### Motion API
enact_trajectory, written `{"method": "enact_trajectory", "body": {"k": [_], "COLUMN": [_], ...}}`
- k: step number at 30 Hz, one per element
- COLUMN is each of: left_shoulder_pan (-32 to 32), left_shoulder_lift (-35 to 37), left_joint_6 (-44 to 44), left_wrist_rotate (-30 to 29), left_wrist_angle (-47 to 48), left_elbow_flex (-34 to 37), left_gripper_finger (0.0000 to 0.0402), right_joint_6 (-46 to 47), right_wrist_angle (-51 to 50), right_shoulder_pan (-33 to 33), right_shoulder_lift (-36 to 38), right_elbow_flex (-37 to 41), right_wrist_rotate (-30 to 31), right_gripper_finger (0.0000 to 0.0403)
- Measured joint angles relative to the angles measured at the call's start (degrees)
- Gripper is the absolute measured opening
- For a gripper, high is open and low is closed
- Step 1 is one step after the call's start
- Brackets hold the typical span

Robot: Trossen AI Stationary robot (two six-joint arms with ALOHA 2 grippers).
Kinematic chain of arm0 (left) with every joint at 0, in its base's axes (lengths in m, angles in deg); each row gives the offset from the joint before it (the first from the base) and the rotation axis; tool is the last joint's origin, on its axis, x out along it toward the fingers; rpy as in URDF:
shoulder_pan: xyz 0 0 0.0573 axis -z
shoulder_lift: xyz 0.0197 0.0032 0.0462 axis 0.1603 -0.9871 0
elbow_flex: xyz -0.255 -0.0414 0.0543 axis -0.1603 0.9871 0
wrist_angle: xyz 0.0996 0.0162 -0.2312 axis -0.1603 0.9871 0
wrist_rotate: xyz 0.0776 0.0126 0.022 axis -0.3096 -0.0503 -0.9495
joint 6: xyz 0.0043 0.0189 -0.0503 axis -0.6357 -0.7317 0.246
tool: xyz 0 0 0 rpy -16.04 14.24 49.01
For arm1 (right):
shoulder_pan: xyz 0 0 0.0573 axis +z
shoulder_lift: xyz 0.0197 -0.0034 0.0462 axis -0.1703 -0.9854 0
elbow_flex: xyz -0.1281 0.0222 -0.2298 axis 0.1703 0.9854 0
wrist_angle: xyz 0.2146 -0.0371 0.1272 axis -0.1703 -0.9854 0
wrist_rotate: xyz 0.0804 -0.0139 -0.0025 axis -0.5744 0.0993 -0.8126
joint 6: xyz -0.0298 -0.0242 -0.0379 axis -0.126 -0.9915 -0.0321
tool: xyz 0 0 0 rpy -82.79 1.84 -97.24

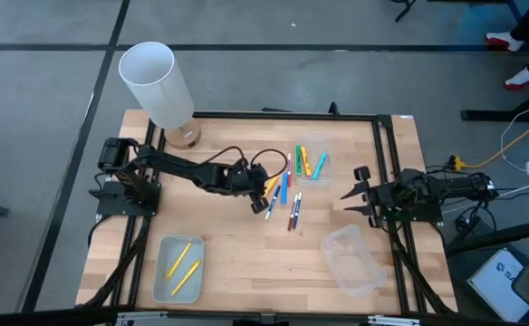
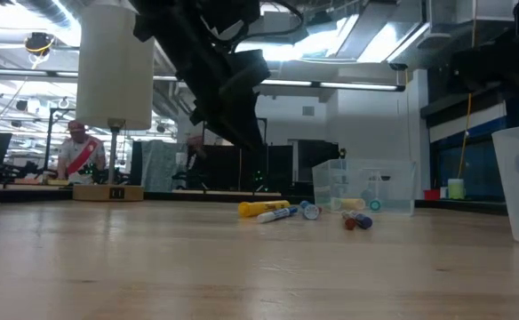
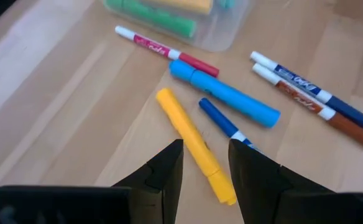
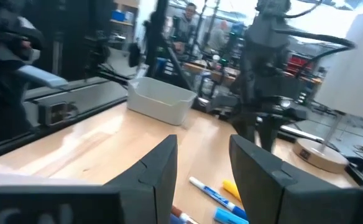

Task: Pick & Place Markers
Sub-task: Put the yellow highlighter pen into the top transparent bin

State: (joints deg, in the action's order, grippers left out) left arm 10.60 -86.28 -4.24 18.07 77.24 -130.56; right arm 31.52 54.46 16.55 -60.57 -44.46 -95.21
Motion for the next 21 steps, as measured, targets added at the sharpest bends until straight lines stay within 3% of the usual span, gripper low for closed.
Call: {"method": "enact_trajectory", "body": {"k": [6, 11, 21], "left_shoulder_pan": [-1.06, -1.54, -2.32], "left_shoulder_lift": [0.00, -1.64, -11.89], "left_joint_6": [0.91, -0.65, -1.53], "left_wrist_rotate": [1.25, 5.94, 6.52], "left_wrist_angle": [0.20, 1.65, 10.71], "left_elbow_flex": [-0.49, -2.94, -13.59], "left_gripper_finger": [0.0123, 0.0123, 0.0123], "right_joint_6": [2.93, 3.27, 4.76], "right_wrist_angle": [-0.05, -0.06, 0.02], "right_shoulder_pan": [0.00, 0.00, 0.00], "right_shoulder_lift": [0.00, 0.00, 0.00], "right_elbow_flex": [0.00, 0.00, 0.00], "right_wrist_rotate": [7.60, 7.87, 7.88], "right_gripper_finger": [0.0145, 0.0145, 0.0145]}}
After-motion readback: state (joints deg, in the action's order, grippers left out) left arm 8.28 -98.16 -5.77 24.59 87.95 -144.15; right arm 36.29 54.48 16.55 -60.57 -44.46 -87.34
